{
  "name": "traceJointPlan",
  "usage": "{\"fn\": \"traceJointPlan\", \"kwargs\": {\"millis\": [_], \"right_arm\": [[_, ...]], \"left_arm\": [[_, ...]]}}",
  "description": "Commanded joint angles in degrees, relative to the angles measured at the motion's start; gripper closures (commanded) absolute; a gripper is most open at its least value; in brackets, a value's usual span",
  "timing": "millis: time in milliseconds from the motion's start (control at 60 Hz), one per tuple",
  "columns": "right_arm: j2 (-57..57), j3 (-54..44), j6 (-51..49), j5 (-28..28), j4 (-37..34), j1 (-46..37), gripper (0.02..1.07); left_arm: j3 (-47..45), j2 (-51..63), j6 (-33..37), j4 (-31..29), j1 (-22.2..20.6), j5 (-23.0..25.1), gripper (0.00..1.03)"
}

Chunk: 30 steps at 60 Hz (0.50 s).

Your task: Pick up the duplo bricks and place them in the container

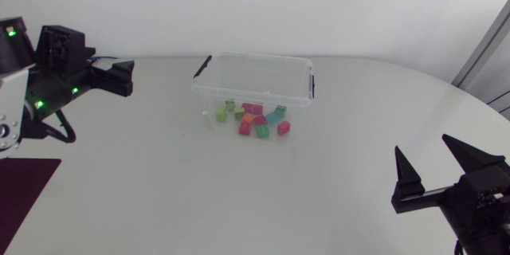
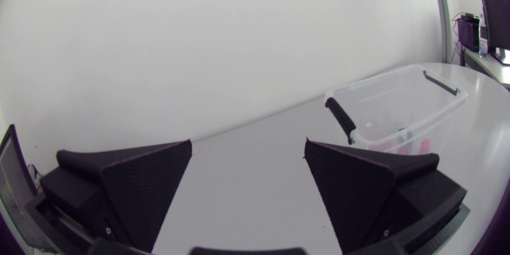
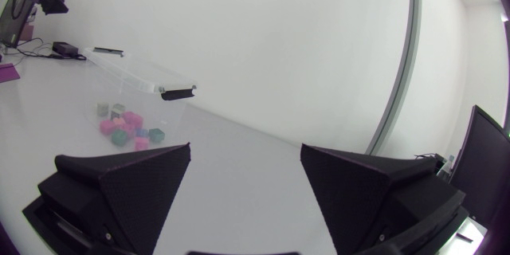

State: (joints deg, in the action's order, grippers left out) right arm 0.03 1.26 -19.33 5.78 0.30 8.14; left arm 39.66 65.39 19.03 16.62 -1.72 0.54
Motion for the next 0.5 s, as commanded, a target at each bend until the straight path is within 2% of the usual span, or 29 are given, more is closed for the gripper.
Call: {"fn": "traceJointPlan", "kwargs": {"millis": [0, 117, 217, 350, 483], "right_arm": [[-0.3, -1.5, 0.8, -0.2, 0.9, -0.3, 0.07], [-0.3, -1.5, 0.8, -0.2, 0.9, -0.3, 0.07], [-0.3, -1.3, 9.2, -5.6, -0.5, 2.4, 0.07], [-0.4, -1.3, 10.2, -5.9, -0.5, 4.6, 0.07], [-0.3, -1.3, 10.2, -5.9, -0.6, 4.6, 0.07]], "left_arm": [[-4.6, -4.5, -1.7, 1.7, 2.2, -0.4, 0.04], [-8.7, -9.0, -2.2, 2.2, 5.7, -0.4, 0.05], [-12.3, -12.5, -2.5, 2.2, 8.5, -0.4, 0.05], [-17.0, -18.8, -2.1, 1.4, 12.1, 0.5, 0.05], [-18.8, -22.3, -2.1, 0.0, 13.8, 1.7, 0.05]]}}
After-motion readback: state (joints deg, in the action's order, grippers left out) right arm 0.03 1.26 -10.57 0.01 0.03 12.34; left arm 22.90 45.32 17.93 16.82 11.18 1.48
